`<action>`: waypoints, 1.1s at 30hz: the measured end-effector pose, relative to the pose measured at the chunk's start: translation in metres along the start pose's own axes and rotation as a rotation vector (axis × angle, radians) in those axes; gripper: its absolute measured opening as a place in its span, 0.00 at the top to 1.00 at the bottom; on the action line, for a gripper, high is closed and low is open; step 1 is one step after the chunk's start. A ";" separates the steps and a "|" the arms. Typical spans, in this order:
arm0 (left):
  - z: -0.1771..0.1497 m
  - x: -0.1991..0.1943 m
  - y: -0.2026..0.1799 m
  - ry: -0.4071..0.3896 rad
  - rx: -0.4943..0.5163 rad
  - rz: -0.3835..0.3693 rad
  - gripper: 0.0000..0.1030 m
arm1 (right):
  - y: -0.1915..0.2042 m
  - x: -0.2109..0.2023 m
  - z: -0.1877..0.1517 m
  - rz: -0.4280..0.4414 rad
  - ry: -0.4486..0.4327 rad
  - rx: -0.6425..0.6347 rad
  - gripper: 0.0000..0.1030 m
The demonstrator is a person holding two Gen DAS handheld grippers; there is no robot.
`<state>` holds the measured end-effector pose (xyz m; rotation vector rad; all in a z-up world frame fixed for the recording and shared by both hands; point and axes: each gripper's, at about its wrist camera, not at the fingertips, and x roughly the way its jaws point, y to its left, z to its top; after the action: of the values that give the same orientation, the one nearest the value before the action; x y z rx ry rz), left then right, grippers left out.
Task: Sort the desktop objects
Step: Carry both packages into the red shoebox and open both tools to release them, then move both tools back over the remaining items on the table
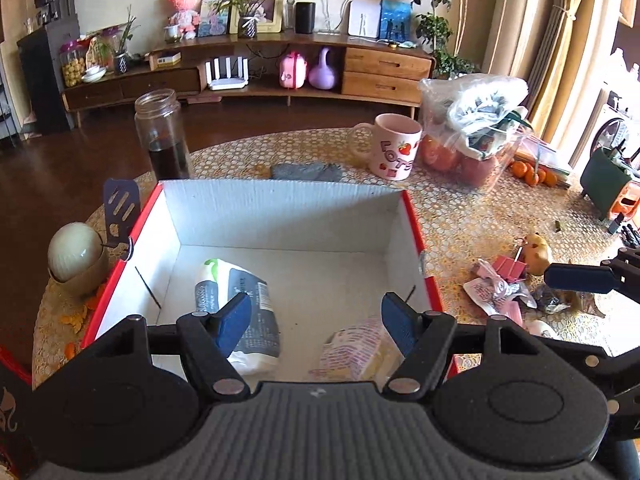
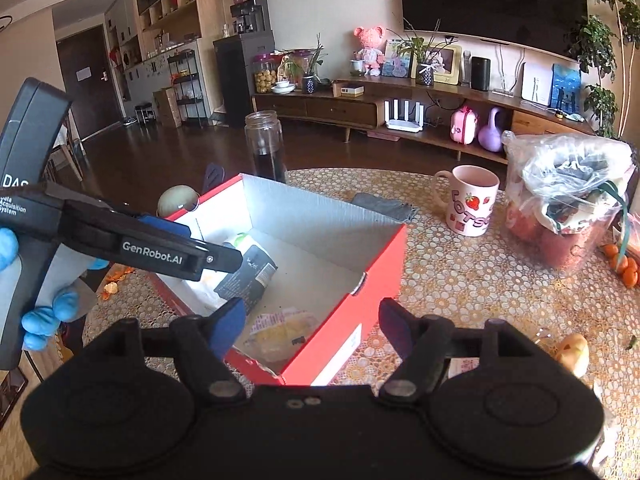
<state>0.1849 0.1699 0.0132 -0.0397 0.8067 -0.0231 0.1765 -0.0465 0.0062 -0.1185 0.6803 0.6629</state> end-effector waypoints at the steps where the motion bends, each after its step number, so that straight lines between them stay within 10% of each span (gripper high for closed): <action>1: -0.001 -0.005 -0.008 -0.012 0.018 -0.001 0.31 | -0.005 -0.006 -0.003 -0.005 -0.004 0.003 0.27; 33: -0.066 0.032 -0.223 -0.007 0.259 -0.198 0.00 | -0.191 -0.078 -0.110 -0.313 0.031 0.205 0.16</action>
<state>0.1582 -0.0562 -0.0455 0.1255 0.7851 -0.3140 0.1861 -0.2726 -0.0520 -0.0436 0.7365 0.2890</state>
